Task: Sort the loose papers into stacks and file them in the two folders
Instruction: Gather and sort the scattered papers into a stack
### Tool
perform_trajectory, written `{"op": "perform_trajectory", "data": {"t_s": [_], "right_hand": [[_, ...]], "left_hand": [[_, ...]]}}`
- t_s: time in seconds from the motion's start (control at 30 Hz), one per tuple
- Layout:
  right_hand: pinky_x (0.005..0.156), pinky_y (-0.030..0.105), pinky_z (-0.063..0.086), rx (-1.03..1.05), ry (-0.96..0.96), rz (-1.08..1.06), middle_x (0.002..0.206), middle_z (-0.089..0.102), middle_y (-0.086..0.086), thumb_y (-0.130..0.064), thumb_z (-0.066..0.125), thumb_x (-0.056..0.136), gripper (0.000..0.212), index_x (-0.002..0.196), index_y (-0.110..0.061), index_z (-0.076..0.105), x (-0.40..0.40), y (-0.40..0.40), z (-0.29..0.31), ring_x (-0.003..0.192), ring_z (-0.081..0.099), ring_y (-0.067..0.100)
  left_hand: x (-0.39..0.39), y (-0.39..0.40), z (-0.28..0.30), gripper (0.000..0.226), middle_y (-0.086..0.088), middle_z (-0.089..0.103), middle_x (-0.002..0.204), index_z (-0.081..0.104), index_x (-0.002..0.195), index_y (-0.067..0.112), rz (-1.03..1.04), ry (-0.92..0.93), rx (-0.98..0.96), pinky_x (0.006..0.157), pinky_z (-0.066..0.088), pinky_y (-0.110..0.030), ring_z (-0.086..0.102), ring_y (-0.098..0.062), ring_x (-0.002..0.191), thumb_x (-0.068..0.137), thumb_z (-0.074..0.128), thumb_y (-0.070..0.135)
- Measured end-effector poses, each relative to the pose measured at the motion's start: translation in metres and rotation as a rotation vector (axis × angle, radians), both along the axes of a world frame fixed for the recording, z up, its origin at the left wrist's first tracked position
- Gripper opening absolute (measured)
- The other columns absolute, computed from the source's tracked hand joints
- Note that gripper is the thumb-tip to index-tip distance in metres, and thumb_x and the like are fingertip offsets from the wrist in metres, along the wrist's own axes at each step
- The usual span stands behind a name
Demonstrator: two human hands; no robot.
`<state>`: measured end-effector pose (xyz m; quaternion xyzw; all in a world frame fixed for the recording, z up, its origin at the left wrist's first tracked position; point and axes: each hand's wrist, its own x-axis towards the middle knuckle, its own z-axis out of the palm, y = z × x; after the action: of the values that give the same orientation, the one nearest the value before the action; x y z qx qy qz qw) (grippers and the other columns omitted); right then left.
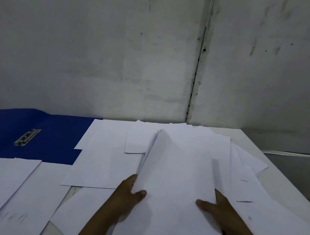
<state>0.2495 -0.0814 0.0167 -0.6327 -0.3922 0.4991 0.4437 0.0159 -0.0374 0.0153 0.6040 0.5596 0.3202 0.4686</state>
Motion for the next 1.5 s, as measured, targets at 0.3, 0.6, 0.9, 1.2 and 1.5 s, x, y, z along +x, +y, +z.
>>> {"op": "perform_trajectory", "data": {"t_s": [0.3,0.6,0.9,1.2,1.5], "right_hand": [[0.086,0.032,0.042,0.179,0.011,-0.270,0.116,0.057,0.014,0.007,0.053,0.087,0.042,0.128,-0.002,0.047,0.011,0.001,-0.003,0.091,0.053,0.025],[0.096,0.036,0.036,0.200,-0.184,-0.384,0.123,0.054,0.017,0.001,0.052,0.089,0.042,0.130,-0.003,0.043,0.008,0.004,-0.017,0.099,0.046,0.021],[0.099,0.040,0.039,0.148,-0.185,-0.430,0.119,0.056,0.015,-0.002,0.052,0.089,0.040,0.128,-0.005,0.045,0.007,0.007,-0.020,0.102,0.051,0.027],[0.093,0.035,0.038,0.132,-0.149,-0.426,0.116,0.055,0.015,0.000,0.052,0.089,0.039,0.127,-0.004,0.045,0.005,0.006,-0.015,0.097,0.048,0.023],[0.088,0.030,0.038,0.088,-0.107,-0.331,0.118,0.053,0.012,0.000,0.053,0.089,0.045,0.133,-0.004,0.041,0.008,0.007,-0.007,0.096,0.047,0.021]], "left_hand": [[-0.002,0.053,-0.003,0.028,-0.006,0.058,0.119,0.057,0.117,0.017,0.113,0.580,0.269,0.089,0.044,-0.029,0.055,-0.021,0.105,0.095,0.041,0.019],[-0.024,0.100,-0.021,0.036,-0.018,0.065,0.118,0.077,0.084,0.023,0.022,1.308,0.558,0.067,0.056,-0.047,0.068,-0.033,0.098,0.050,0.075,0.010],[-0.022,0.106,-0.009,0.025,-0.008,0.073,0.097,0.074,0.084,0.009,-0.009,1.205,0.799,0.099,0.041,-0.047,0.066,-0.015,0.105,0.062,0.081,0.018],[-0.013,0.048,-0.002,0.027,-0.002,0.071,0.072,0.059,0.102,0.018,0.028,0.550,0.817,0.057,0.050,-0.021,0.066,-0.017,0.059,0.078,0.071,0.018],[0.049,-0.003,-0.019,0.014,0.012,0.066,0.075,0.055,0.086,0.029,-0.168,0.314,0.770,0.062,0.037,-0.010,0.057,-0.004,0.072,0.083,0.048,0.040]]}}
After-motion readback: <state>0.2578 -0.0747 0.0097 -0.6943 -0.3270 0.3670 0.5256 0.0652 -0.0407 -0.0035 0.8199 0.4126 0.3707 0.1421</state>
